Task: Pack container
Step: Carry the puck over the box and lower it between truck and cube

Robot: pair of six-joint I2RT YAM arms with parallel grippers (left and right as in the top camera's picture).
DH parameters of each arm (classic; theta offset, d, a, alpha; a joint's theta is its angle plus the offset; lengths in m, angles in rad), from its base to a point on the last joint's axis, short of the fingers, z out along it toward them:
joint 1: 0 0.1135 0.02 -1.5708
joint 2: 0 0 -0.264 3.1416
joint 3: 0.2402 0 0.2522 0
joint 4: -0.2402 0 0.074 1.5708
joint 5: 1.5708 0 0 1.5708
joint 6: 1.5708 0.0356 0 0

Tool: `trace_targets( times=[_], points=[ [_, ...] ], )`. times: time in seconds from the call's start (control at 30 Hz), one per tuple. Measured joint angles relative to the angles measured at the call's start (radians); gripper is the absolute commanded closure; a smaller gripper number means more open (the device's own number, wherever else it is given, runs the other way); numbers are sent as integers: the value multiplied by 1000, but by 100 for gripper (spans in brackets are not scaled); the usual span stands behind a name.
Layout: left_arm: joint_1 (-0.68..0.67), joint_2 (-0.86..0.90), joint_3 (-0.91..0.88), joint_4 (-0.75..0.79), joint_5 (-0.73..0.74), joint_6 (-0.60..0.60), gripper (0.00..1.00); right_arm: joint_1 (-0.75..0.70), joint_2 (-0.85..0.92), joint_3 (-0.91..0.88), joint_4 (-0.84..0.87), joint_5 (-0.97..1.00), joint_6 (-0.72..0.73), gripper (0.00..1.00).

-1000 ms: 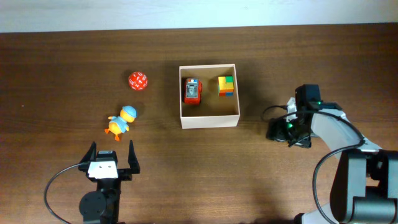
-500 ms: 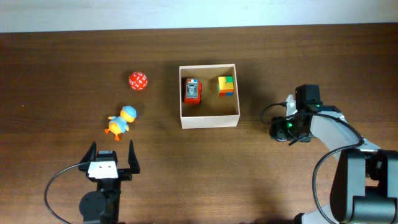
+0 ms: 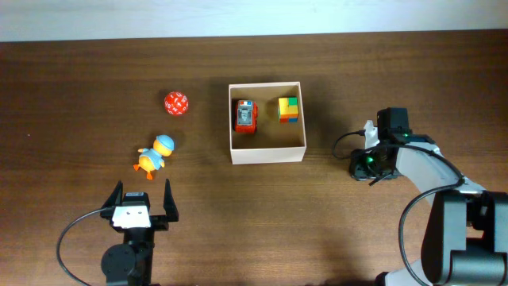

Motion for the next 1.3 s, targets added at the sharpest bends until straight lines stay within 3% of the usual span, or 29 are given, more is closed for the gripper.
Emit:
trace_targets(
  times=[0.47, 0.7, 0.93, 1.13, 1.3],
  points=[
    [0, 0, 0, 0, 0, 0, 1, 0, 1, 30, -54, -18, -2, 55],
    [0, 0, 0, 0, 0, 0, 1, 0, 2, 277, -209, -144, -43, 55],
    [0, 0, 0, 0, 0, 0, 1, 13, 2, 561, -345, -388, -156, 55],
    [0, 0, 0, 0, 0, 0, 1, 137, 2, 652, -250, -548, -203, 55],
    [0, 0, 0, 0, 0, 0, 1, 304, 14, 653, -143, -455, -135, 55]
  ],
)
